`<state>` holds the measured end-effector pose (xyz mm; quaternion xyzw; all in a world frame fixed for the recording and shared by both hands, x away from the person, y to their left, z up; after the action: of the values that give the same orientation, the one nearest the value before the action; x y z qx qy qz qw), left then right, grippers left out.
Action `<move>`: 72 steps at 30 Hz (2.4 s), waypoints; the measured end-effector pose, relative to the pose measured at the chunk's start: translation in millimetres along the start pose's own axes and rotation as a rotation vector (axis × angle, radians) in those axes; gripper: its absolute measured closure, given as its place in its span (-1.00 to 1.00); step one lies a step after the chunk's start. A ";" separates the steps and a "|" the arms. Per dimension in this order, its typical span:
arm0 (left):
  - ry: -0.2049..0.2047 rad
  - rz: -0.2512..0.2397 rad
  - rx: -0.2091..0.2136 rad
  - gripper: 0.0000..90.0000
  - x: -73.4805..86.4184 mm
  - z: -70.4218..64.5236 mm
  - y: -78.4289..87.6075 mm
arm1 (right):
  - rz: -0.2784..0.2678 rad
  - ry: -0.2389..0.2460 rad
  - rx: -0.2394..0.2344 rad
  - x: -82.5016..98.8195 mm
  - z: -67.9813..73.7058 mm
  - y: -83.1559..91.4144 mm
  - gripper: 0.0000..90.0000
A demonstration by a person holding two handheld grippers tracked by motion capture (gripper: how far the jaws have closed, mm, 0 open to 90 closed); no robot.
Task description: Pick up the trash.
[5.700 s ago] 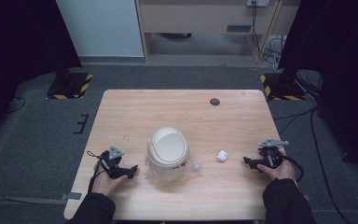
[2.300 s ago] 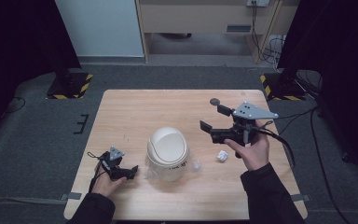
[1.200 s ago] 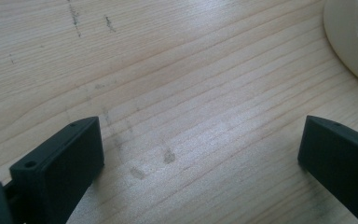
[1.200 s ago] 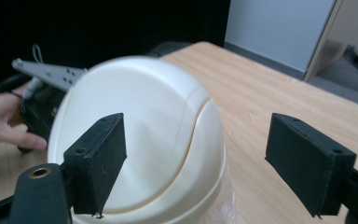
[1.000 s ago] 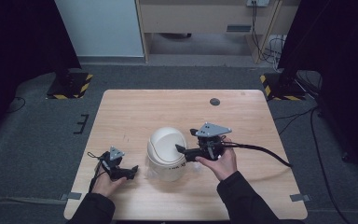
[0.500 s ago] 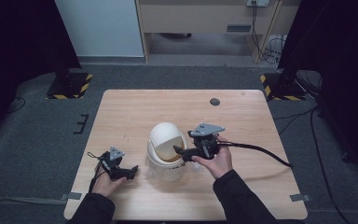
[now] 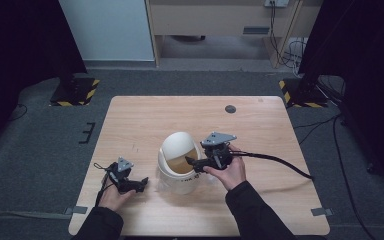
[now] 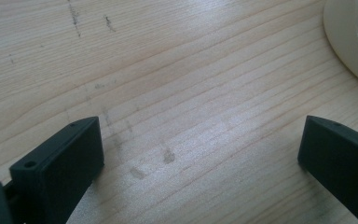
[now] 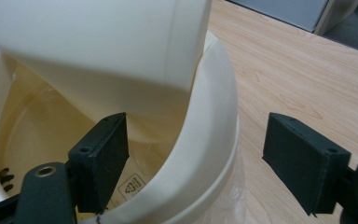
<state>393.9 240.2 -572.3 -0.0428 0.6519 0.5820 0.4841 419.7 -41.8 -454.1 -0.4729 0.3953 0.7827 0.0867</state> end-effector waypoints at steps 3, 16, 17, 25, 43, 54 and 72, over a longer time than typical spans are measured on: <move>0.000 0.000 0.000 -1.00 0.0 0.0 0.0 | -0.005 -0.004 -0.001 -0.4 -0.3 -2.4 -0.49; 0.001 0.000 0.000 -1.00 0.0 -0.3 0.0 | -0.041 0.009 -0.035 -3.7 4.2 24.5 -0.51; 0.001 0.000 0.000 -1.00 0.0 -0.3 0.0 | -0.057 0.008 -0.043 -5.1 4.3 32.3 -0.52; 0.002 0.000 -0.001 -1.00 -0.1 -0.6 0.0 | -0.098 0.011 -0.030 -6.1 -5.3 58.9 -0.53; 0.002 0.000 -0.001 -1.00 -0.1 -0.7 0.1 | -0.051 -0.036 0.145 43.4 -86.9 83.2 -0.47; 0.002 0.000 -0.001 -1.00 -0.1 -0.7 0.1 | 0.062 -0.040 0.207 73.9 -111.7 65.9 -0.43; 0.002 0.000 -0.001 -1.00 -0.1 -0.7 0.0 | 0.222 -0.033 0.235 103.5 -129.1 40.8 -0.36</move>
<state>393.5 239.6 -572.3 -0.0436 0.6522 0.5822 0.4835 429.9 -184.4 -546.9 -0.3997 0.5327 0.7435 0.0610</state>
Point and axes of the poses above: each handheld gripper's, and its own axes: y roughly backward along the jaws, x roughly out of its underside, z roughly to its left, the point moved 5 cm from there along -y, roughly forward along the jaws, and after that the axes turned 12 degrees about -y, right-handed, at the moved point
